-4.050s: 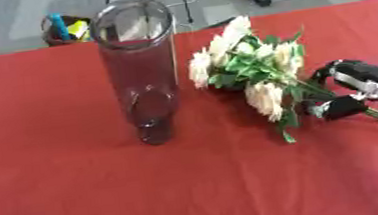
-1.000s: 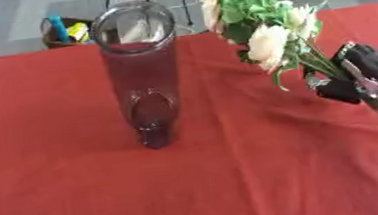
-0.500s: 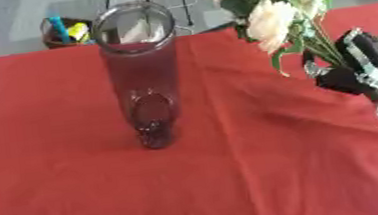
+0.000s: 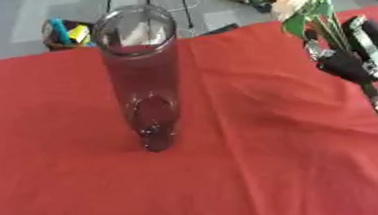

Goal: Arrange flowers into the vase.

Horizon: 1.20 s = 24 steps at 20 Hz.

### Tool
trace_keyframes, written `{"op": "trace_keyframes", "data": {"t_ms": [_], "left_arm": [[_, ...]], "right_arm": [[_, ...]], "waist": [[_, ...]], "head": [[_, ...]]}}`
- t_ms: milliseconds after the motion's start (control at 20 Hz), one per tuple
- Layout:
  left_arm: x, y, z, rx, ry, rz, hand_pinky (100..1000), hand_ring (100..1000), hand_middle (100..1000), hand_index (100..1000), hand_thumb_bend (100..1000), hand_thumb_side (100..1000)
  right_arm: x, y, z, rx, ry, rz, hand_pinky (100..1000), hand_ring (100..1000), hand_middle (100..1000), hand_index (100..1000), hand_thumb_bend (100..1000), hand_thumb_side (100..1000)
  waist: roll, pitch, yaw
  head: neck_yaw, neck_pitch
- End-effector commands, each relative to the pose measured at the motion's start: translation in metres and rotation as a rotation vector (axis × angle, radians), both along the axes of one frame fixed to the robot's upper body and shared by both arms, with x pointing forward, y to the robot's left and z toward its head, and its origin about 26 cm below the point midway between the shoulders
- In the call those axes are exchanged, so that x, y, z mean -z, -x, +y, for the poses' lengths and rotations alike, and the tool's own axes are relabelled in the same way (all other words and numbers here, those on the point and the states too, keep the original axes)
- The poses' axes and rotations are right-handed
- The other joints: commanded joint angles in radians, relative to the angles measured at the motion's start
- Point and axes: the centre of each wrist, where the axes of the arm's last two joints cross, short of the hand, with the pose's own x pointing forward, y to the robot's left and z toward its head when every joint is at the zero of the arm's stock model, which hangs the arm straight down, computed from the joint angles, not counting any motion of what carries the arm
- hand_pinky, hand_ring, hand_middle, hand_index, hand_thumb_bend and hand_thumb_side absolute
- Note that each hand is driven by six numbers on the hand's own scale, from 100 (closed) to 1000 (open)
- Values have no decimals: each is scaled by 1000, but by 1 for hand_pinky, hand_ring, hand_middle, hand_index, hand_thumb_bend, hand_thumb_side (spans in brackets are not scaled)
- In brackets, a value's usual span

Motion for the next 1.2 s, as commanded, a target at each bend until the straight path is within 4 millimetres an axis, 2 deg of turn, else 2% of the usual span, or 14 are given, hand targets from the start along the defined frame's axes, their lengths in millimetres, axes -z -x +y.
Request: {"op": "trace_keyframes", "data": {"t_ms": [50, 450, 750, 1200], "left_arm": [[-6, 3, -2, 14, -15, -27, 511, 590, 790, 799, 100, 960], [-5, 3, -2, 16, -22, -22, 510, 590, 791, 798, 100, 961], [-4, 3, -2, 17, -29, -18, 510, 590, 791, 797, 100, 962], [-3, 4, -2, 21, -39, -12, 510, 591, 793, 797, 100, 961]], "right_arm": [[-26, 5, 5, -48, -44, -94, 100, 110, 100, 100, 100, 625], [-65, 12, 33, -186, -192, -281, 100, 100, 100, 100, 100, 627], [-89, 13, 46, -237, -265, -303, 100, 100, 100, 100, 100, 624], [-124, 16, 60, -269, -279, -339, 100, 100, 100, 100, 100, 630]], "waist": [[-3, -25, 0], [-4, -26, 1], [-7, -26, 5], [-13, -32, 13]], "head": [[2, -10], [11, -5], [17, -5], [19, 0]]}}
